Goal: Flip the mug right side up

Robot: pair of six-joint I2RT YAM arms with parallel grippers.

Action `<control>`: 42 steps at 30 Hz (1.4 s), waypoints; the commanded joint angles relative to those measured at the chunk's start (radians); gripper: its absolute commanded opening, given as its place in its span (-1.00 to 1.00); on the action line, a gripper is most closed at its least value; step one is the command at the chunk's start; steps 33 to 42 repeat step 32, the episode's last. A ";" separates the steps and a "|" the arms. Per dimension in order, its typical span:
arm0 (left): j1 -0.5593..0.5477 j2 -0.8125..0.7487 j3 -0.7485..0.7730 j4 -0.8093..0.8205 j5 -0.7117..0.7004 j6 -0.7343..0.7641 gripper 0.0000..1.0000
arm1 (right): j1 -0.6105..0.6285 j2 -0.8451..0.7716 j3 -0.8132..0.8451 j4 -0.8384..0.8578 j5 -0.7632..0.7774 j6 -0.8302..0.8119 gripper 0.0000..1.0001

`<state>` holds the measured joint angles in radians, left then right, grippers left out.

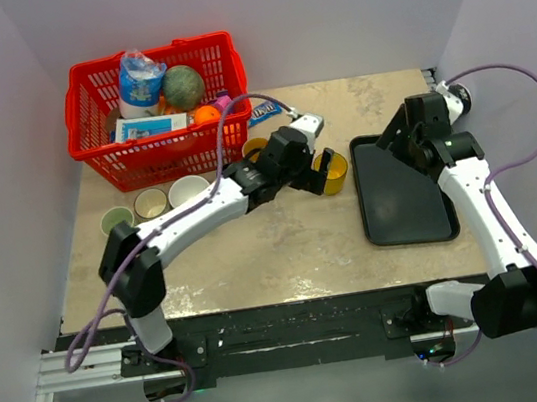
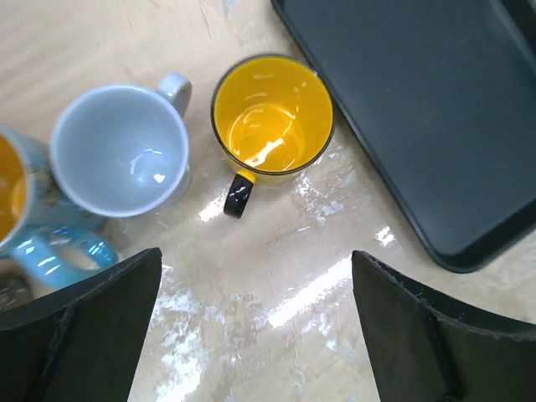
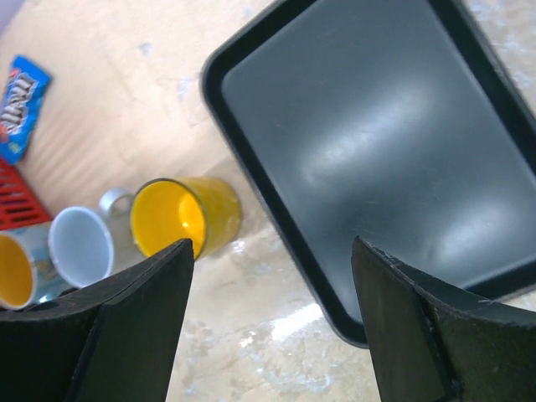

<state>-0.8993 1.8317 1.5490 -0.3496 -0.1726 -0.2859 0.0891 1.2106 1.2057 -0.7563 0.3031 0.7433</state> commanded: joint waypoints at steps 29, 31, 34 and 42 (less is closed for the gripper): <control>-0.003 -0.606 0.100 -0.008 -0.579 0.229 0.99 | -0.003 -0.097 0.232 0.364 -0.228 -0.183 0.80; -0.003 -0.611 0.092 -0.008 -0.594 0.218 0.99 | -0.005 -0.095 0.229 0.365 -0.231 -0.183 0.81; -0.004 -0.615 0.086 0.001 -0.600 0.217 0.99 | -0.005 -0.094 0.229 0.365 -0.233 -0.185 0.81; -0.004 -0.615 0.086 0.001 -0.600 0.217 0.99 | -0.005 -0.094 0.229 0.365 -0.233 -0.185 0.81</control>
